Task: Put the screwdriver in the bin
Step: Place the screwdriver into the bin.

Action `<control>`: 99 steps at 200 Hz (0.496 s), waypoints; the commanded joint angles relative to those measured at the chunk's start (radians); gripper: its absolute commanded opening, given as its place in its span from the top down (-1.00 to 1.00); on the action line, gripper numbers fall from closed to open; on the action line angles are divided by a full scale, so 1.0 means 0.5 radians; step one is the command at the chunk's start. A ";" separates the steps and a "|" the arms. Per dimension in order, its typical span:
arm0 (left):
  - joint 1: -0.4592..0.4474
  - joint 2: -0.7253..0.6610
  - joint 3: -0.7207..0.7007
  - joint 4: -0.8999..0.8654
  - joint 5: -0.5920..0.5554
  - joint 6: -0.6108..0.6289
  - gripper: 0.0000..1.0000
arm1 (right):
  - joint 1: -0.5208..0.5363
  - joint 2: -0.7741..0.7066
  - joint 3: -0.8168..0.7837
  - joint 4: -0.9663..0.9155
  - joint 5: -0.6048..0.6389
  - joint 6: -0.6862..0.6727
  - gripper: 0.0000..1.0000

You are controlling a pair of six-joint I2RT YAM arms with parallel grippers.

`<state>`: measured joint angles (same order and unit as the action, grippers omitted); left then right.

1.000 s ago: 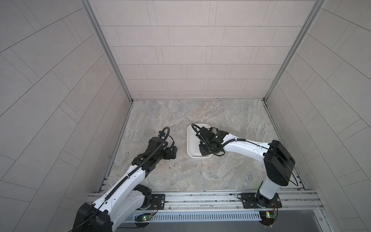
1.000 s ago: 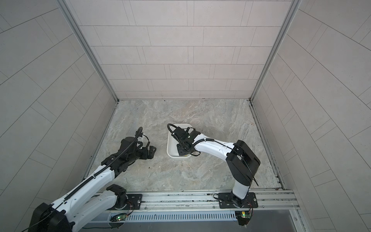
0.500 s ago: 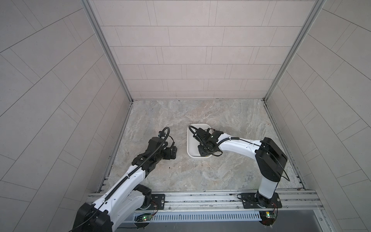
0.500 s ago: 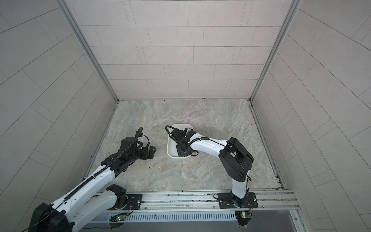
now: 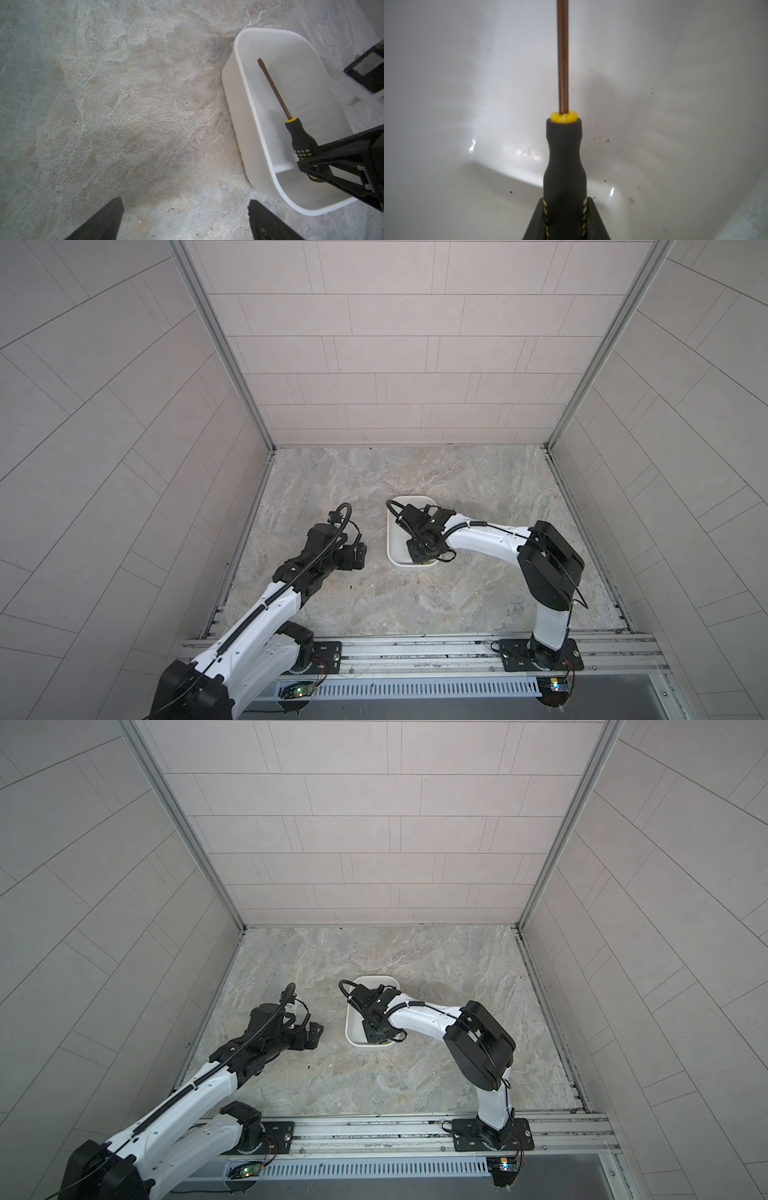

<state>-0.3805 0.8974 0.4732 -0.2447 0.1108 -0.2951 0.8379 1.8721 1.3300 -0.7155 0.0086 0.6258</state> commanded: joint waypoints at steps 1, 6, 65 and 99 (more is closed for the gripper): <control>-0.012 -0.013 0.054 -0.020 -0.019 0.025 -1.00 | 0.016 0.038 0.040 -0.066 0.053 -0.018 0.66; -0.012 -0.012 0.054 -0.020 -0.019 0.026 -1.00 | 0.015 0.043 0.043 -0.066 0.056 -0.020 0.63; -0.012 0.001 0.052 -0.017 -0.022 0.031 -1.00 | 0.015 0.078 0.077 -0.098 0.075 -0.028 0.44; -0.012 -0.010 0.050 -0.020 -0.022 0.032 -1.00 | 0.017 0.085 0.080 -0.103 0.072 -0.027 0.44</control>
<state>-0.3805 0.8978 0.4732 -0.2447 0.1081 -0.2947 0.8379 1.9057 1.3502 -0.7345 0.0166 0.6102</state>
